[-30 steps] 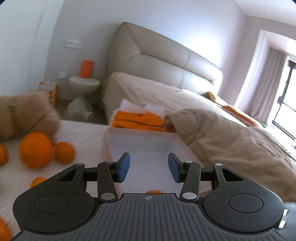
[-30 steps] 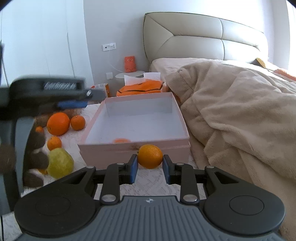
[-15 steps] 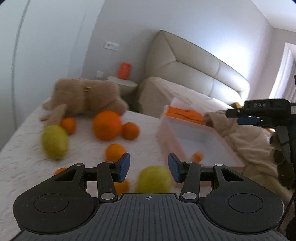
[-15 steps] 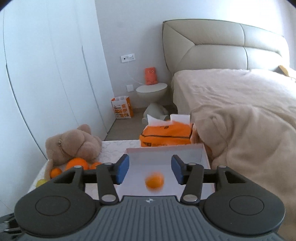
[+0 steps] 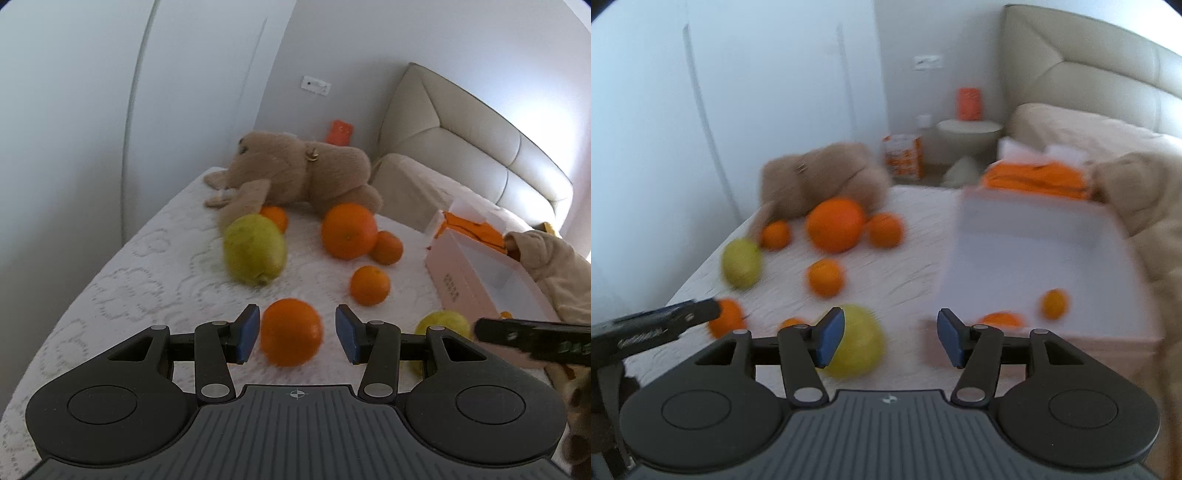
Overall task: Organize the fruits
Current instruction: 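Grasp the green pomelo on the lace with the right tool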
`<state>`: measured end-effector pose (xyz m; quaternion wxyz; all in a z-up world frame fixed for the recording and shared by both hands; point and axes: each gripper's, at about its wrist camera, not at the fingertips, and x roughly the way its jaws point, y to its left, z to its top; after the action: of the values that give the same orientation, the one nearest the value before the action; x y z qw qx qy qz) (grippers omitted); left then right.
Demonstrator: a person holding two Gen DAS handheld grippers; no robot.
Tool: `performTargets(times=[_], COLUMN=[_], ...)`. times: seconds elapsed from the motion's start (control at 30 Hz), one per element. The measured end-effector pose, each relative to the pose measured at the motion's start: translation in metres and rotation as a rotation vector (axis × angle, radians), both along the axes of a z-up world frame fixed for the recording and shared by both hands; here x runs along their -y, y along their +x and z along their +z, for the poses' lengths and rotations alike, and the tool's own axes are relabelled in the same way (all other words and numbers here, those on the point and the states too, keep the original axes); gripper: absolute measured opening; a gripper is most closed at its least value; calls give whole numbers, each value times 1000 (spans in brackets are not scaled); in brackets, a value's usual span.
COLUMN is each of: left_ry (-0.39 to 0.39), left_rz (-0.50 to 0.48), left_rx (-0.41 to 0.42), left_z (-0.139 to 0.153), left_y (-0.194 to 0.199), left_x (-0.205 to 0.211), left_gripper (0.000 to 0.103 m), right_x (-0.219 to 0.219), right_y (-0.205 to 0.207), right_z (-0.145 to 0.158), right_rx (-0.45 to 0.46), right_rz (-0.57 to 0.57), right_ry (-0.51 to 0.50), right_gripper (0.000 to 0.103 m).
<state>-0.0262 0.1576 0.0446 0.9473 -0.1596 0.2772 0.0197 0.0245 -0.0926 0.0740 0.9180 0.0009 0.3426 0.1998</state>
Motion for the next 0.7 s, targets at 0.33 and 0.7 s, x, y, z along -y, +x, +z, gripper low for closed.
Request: performTargets(times=[0.33, 0.7], left_ry=[12, 95], left_rz=[-7, -131], left_rx=[-1, 29], left_z=[-6, -6], left_y=[-5, -7], left_x=[-3, 28], left_gripper=[50, 50], right_x=[-28, -5], right_y=[19, -12], right_z=[-44, -39], right_rx=[-84, -88], right_rz=[-79, -83], right_ry=[80, 78], right_gripper=[70, 61])
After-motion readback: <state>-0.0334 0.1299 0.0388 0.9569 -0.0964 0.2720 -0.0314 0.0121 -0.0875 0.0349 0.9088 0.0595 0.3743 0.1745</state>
